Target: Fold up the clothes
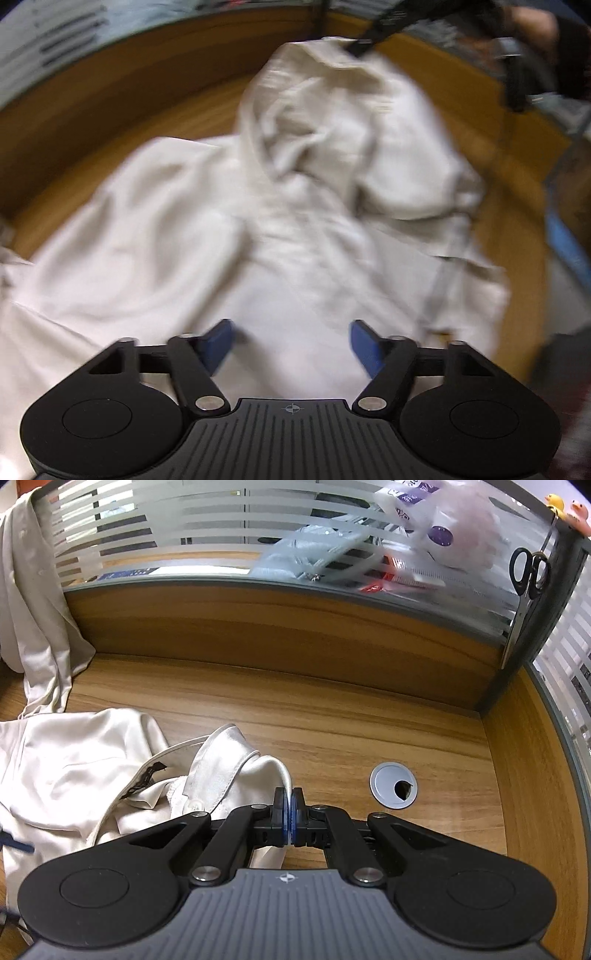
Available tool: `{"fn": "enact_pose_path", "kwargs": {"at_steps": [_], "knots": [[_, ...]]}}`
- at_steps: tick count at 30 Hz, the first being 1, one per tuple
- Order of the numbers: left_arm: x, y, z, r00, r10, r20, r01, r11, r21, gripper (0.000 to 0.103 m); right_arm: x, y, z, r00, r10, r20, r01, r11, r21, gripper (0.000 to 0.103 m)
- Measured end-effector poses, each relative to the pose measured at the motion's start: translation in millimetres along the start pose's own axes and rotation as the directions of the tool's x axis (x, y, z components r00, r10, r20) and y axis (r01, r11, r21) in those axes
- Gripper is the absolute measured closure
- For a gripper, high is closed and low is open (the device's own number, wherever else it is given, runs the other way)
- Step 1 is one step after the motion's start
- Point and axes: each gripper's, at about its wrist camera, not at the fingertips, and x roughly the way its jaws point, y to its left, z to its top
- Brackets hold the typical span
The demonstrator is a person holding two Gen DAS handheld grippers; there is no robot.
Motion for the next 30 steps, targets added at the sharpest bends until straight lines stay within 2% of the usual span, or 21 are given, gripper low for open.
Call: {"fn": "enact_pose_path", "kwargs": {"at_steps": [3, 7, 9, 11, 15, 20, 22, 23, 27, 30], "knots": [[-0.8, 13.3, 8.2, 0.998, 0.066, 0.01, -0.067, 0.998, 0.011, 0.039, 0.2, 1.1, -0.6, 1.0, 0.011, -0.006, -0.011, 1.0, 0.003, 0.101], [5.4, 19.8, 12.4, 0.992, 0.127, -0.022, -0.126, 0.99, 0.072, 0.04, 3.5, 0.9, -1.5, 1.0, 0.018, -0.016, -0.018, 1.0, 0.008, 0.101], [6.6, 19.5, 11.3, 0.984, 0.178, -0.028, -0.175, 0.981, 0.086, 0.044, 5.6, 0.1, -2.0, 1.0, 0.019, -0.021, -0.019, 1.0, 0.013, 0.101], [1.5, 18.3, 10.1, 0.977, 0.215, 0.006, -0.215, 0.972, 0.091, 0.047, 6.8, -0.4, -2.8, 0.999, 0.022, -0.023, -0.021, 1.0, 0.018, 0.101], [-7.2, 19.1, 9.7, 0.969, 0.238, 0.058, -0.242, 0.967, 0.083, 0.047, 8.2, 0.1, -4.6, 0.999, 0.023, -0.032, -0.022, 1.0, 0.02, 0.101], [5.7, 29.2, 8.5, 0.968, 0.251, 0.001, -0.25, 0.966, 0.058, 0.048, 9.3, 2.6, -5.7, 0.999, 0.02, -0.041, -0.019, 1.0, 0.014, 0.101], [4.5, 31.5, 9.7, 0.971, 0.238, 0.012, -0.239, 0.97, 0.041, 0.078, 7.7, 3.9, -4.8, 0.999, 0.018, -0.035, -0.018, 1.0, 0.011, 0.101], [0.2, 31.5, 11.3, 0.972, 0.231, 0.028, -0.232, 0.972, 0.035, 0.097, 5.1, 4.7, -4.0, 0.999, 0.014, -0.029, -0.013, 1.0, 0.008, 0.101], [-41.5, 38.5, 23.2, 0.972, 0.204, 0.12, -0.204, 0.979, -0.012, 0.098, -9.9, 8.1, 1.2, 1.0, -0.012, 0.003, 0.012, 1.0, -0.008, 0.101], [-79.4, 57.3, 41.3, 0.963, 0.186, 0.196, -0.176, 0.982, -0.068, 0.098, -30.3, 8.9, 15.2, 0.997, -0.024, 0.067, 0.025, 0.999, -0.019, 0.101]]}}
